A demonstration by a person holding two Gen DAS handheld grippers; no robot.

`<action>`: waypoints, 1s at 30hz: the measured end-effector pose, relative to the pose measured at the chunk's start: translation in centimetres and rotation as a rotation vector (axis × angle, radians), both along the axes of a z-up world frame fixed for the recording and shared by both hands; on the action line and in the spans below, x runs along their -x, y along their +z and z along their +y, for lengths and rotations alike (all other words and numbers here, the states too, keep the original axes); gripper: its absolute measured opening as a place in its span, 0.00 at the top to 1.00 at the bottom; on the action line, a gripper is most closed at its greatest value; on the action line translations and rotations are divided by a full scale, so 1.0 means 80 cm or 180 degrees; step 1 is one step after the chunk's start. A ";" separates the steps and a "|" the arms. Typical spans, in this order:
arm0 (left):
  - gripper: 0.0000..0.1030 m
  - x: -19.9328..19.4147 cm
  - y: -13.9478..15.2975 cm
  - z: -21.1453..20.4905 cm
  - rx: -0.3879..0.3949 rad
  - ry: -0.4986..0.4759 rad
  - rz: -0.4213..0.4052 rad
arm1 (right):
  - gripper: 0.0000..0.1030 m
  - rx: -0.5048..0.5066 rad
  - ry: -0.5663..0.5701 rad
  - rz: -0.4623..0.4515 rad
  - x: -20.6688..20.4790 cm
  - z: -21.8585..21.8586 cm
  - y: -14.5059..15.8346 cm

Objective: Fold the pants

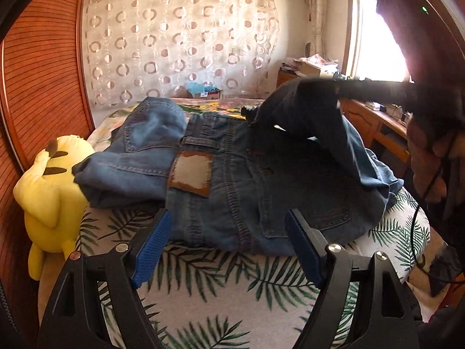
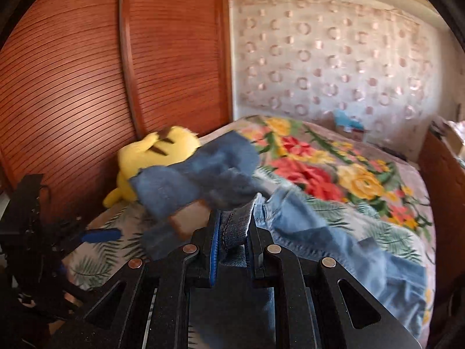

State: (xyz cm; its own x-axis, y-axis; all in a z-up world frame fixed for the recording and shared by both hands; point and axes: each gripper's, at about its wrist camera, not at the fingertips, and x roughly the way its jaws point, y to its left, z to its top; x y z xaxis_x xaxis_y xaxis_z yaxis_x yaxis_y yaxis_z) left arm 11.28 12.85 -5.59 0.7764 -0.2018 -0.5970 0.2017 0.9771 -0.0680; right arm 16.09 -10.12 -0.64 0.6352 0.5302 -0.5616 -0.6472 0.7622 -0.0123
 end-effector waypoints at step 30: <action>0.66 -0.066 -0.051 -0.066 -0.0185 -0.0251 0.0395 | 0.59 0.0156 -0.0916 0.0385 0.060 -0.158 -0.082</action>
State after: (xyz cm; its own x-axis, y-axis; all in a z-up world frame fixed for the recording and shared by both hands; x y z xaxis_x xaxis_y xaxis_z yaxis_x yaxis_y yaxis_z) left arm 16.53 7.60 -9.71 0.6791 -0.2217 -0.6998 0.2716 0.9615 -0.0410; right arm 11.28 -22.78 -7.21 0.6822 0.3088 -0.6627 -0.4040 0.9147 0.0104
